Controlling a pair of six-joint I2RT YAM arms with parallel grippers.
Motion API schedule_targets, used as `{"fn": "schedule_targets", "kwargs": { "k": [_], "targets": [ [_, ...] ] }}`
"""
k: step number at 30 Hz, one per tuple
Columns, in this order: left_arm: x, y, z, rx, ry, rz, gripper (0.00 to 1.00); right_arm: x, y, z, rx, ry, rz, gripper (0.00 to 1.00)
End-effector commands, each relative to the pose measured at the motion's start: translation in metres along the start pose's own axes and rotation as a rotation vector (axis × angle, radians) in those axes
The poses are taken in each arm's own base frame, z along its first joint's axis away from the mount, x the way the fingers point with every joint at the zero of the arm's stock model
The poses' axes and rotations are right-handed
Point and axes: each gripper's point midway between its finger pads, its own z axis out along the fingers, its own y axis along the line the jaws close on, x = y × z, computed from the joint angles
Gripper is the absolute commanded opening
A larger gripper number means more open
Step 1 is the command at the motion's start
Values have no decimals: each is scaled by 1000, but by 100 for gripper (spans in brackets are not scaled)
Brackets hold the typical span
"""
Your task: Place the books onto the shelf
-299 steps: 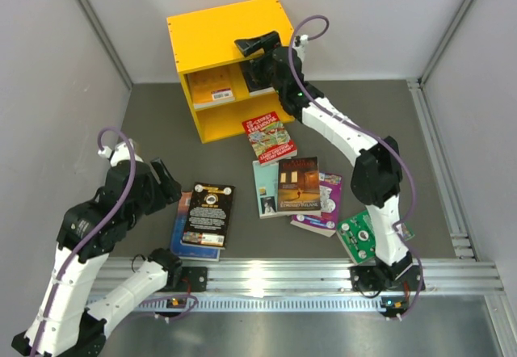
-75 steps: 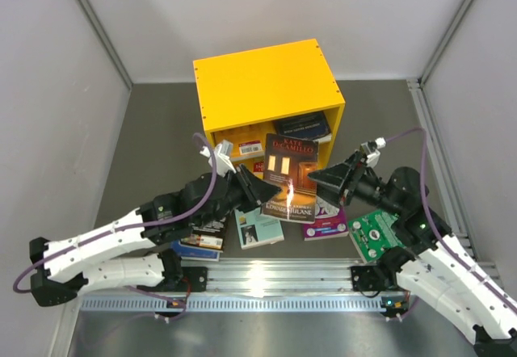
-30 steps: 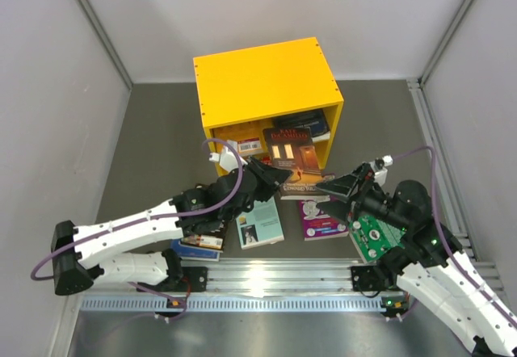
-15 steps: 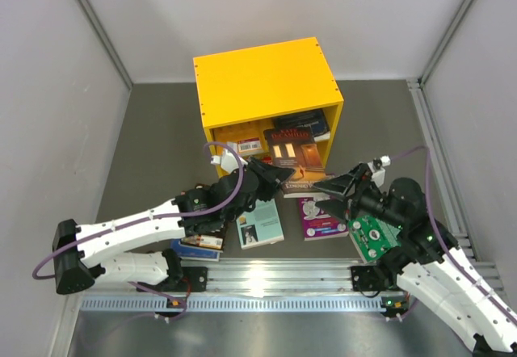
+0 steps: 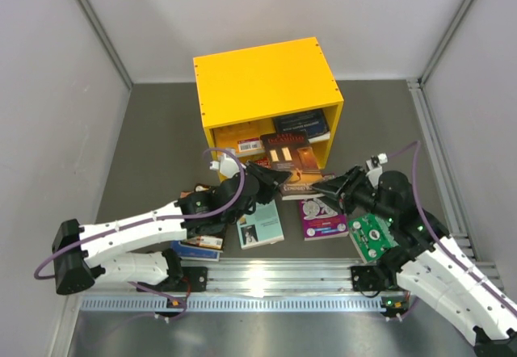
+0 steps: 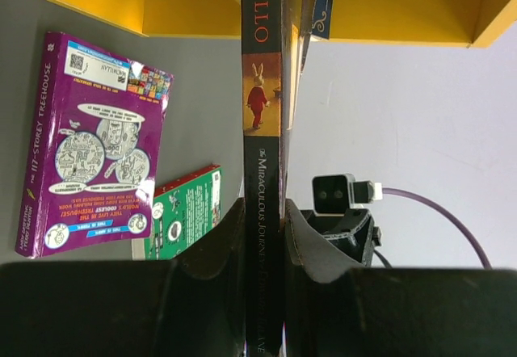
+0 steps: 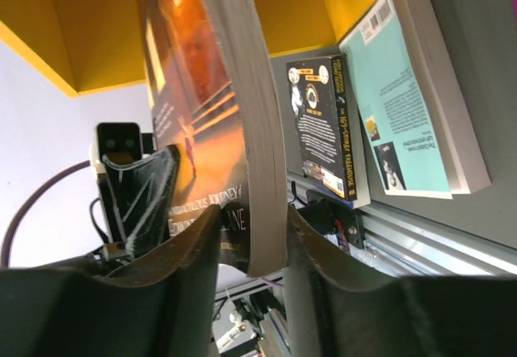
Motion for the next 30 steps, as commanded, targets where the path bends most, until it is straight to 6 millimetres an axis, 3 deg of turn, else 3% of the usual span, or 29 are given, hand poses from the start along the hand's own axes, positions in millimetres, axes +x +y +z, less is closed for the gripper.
{"fn": "schedule_targets", "kwargs": {
  "k": [1, 3, 6, 7, 11, 13, 16, 19, 24, 26, 30],
  "targets": [
    [1, -42, -15, 126, 41, -118, 0, -12, 28, 0, -51, -62, -70, 32],
    [1, -42, -16, 127, 43, -120, 0, -13, 33, 0, -58, -63, -75, 27],
    [2, -39, -17, 120, 52, -102, 0, -14, 41, -1, -75, -72, -94, 12],
    [2, -39, -18, 120, 55, -92, 0, -15, 43, -2, -80, -74, -100, 1],
    [9, -32, -22, 77, 96, 0, 0, -16, 72, -13, -135, -91, -170, 0],
    [8, -25, -25, 34, 98, 29, 7, -17, 75, -16, -114, -99, -221, 0],
    [4, -19, -30, 17, 95, 57, 18, -22, 106, -27, -148, -133, -294, 0],
    [-2, -15, -34, 9, 80, 67, 27, -27, 124, -29, -163, -155, -348, 0],
    [-10, -9, -40, 8, 58, 60, 46, -47, 133, -18, -132, -195, -367, 0],
    [-11, -9, -42, 12, 58, 50, 56, -63, 135, -15, -112, -242, -354, 0],
    [-14, -10, -47, 15, 60, 53, 66, -91, 135, -9, -81, -313, -329, 0]
  ]
}}
